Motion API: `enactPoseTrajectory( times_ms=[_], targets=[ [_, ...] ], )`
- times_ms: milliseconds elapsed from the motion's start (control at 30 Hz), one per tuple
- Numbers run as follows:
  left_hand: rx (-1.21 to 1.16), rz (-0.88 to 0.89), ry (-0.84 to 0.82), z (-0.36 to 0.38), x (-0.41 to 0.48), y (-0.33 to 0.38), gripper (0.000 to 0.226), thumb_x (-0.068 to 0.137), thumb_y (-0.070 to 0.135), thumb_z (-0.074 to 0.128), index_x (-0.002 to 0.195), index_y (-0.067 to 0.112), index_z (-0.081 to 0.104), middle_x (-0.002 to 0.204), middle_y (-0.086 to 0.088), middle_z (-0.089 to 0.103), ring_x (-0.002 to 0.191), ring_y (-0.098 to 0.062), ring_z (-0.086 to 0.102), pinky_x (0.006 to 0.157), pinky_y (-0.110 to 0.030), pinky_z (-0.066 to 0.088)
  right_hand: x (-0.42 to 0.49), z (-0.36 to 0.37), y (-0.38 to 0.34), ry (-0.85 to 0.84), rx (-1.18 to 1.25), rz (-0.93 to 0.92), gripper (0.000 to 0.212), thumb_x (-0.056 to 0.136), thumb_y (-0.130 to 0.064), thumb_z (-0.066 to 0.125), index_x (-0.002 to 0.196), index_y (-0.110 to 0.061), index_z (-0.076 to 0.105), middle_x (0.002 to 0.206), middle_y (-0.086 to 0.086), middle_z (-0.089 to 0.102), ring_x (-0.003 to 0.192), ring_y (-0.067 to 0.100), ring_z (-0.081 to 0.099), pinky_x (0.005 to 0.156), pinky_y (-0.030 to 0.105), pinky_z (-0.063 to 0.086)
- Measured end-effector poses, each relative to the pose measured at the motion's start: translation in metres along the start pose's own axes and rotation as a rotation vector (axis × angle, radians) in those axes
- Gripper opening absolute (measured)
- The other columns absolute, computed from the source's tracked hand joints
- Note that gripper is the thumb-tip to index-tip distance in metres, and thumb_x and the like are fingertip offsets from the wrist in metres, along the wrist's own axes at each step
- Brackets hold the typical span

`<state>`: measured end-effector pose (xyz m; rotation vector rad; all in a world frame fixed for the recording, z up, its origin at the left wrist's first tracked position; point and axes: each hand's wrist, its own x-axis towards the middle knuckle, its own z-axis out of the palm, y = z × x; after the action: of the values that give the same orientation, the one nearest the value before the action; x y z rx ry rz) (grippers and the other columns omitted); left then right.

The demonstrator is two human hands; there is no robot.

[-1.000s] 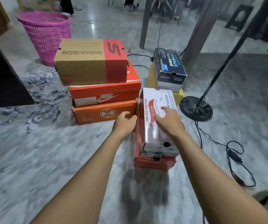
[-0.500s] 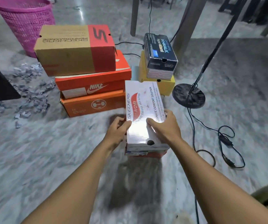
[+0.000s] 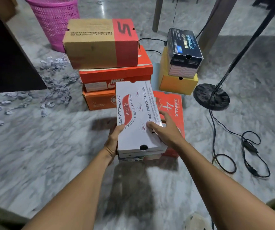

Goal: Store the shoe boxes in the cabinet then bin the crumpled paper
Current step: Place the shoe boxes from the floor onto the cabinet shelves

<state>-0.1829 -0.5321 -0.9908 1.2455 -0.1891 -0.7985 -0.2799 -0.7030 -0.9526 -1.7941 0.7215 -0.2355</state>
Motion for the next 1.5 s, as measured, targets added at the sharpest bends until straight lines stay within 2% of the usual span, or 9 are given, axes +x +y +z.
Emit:
enactPoseTrajectory(
  times_ms=[233, 400, 633, 867, 1000, 1067, 1267, 1367, 1500],
  targets=[
    [-0.123, 0.019, 0.33, -0.058, -0.047, 0.01, 0.055, 0.072, 0.04, 0.059, 0.118, 0.01, 0.061, 0.111, -0.014, 0.072, 0.088, -0.024, 0.072, 0.065, -0.03, 0.058, 0.017, 0.069, -0.028, -0.274, 0.025, -0.03, 0.048, 0.085, -0.029, 0.072, 0.128, -0.036, 0.053, 0.114, -0.011, 0.065, 0.1, 0.005, 0.065, 0.074, 0.028, 0.059],
    [-0.237, 0.036, 0.649, -0.107, -0.064, 0.027, 0.075, 0.06, 0.058, 0.067, 0.123, 0.017, 0.064, 0.115, -0.012, 0.072, 0.113, -0.039, 0.063, 0.104, -0.055, 0.044, 0.037, 0.128, -0.069, -0.468, 0.027, -0.063, 0.038, 0.086, -0.024, 0.072, 0.123, -0.024, 0.062, 0.118, 0.001, 0.07, 0.098, 0.014, 0.07, 0.079, 0.035, 0.06],
    [-0.292, 0.039, 0.881, -0.17, -0.069, 0.101, 0.081, 0.055, 0.08, 0.058, 0.119, 0.03, 0.064, 0.104, -0.004, 0.075, 0.096, -0.032, 0.071, 0.061, -0.03, 0.053, 0.046, 0.192, -0.141, -0.588, -0.12, -0.263, 0.039, 0.092, -0.039, 0.066, 0.127, -0.023, 0.058, 0.112, -0.001, 0.069, 0.084, 0.003, 0.065, 0.055, 0.015, 0.046],
    [-0.26, 0.083, 1.0, -0.248, -0.06, 0.2, 0.093, 0.047, 0.084, 0.057, 0.122, 0.031, 0.058, 0.11, -0.006, 0.071, 0.098, -0.03, 0.068, 0.082, -0.047, 0.054, 0.071, 0.265, -0.263, -0.681, -0.414, -0.479, 0.04, 0.1, -0.033, 0.055, 0.132, -0.009, 0.052, 0.104, 0.009, 0.067, 0.063, 0.007, 0.056, 0.046, 0.017, 0.041],
    [-0.212, 0.086, 0.935, -0.282, -0.069, 0.252, 0.088, 0.063, 0.086, 0.045, 0.115, 0.017, 0.063, 0.086, -0.006, 0.074, 0.077, -0.025, 0.067, 0.078, -0.041, 0.056, 0.087, 0.309, -0.338, -0.686, -0.601, -0.545, 0.046, 0.098, -0.034, 0.058, 0.137, -0.01, 0.049, 0.109, 0.011, 0.063, 0.095, 0.029, 0.068, 0.076, 0.043, 0.058],
    [-0.171, 0.105, 0.919, -0.303, -0.067, 0.269, 0.075, 0.076, 0.081, 0.039, 0.101, 0.016, 0.068, 0.078, -0.004, 0.074, 0.075, -0.025, 0.066, 0.08, -0.039, 0.054, 0.095, 0.333, -0.367, -0.727, -0.701, -0.597, 0.045, 0.097, -0.038, 0.059, 0.133, -0.013, 0.051, 0.112, 0.011, 0.064, 0.088, 0.024, 0.066, 0.066, 0.036, 0.06],
    [-0.308, 0.152, 0.994, -0.38, -0.036, 0.28, 0.082, 0.057, 0.085, 0.06, 0.118, 0.031, 0.062, 0.111, -0.009, 0.073, 0.101, -0.037, 0.068, 0.092, -0.066, 0.044, 0.133, 0.419, -0.402, -0.789, -0.719, -0.639, 0.028, 0.096, -0.038, 0.06, 0.117, -0.02, 0.059, 0.097, 0.0, 0.065, 0.09, 0.02, 0.066, 0.069, 0.036, 0.061],
    [-0.266, 0.182, 0.976, -0.409, -0.018, 0.274, 0.069, 0.076, 0.079, 0.047, 0.118, 0.026, 0.065, 0.107, -0.009, 0.074, 0.097, -0.032, 0.07, 0.088, -0.052, 0.053, 0.153, 0.458, -0.38, -0.799, -0.65, -0.64, 0.037, 0.096, -0.035, 0.06, 0.128, -0.017, 0.056, 0.116, 0.005, 0.066, 0.09, 0.021, 0.065, 0.073, 0.032, 0.058],
    [-0.365, 0.066, 1.056, -0.444, 0.009, 0.261, 0.084, 0.073, 0.084, 0.039, 0.106, 0.014, 0.068, 0.087, -0.012, 0.076, 0.083, -0.027, 0.071, 0.072, -0.034, 0.052, 0.178, 0.502, -0.341, -0.814, -0.513, -0.624, 0.035, 0.097, -0.028, 0.06, 0.13, -0.018, 0.054, 0.113, 0.003, 0.067, 0.078, 0.009, 0.06, 0.05, 0.01, 0.041]
  ],
)
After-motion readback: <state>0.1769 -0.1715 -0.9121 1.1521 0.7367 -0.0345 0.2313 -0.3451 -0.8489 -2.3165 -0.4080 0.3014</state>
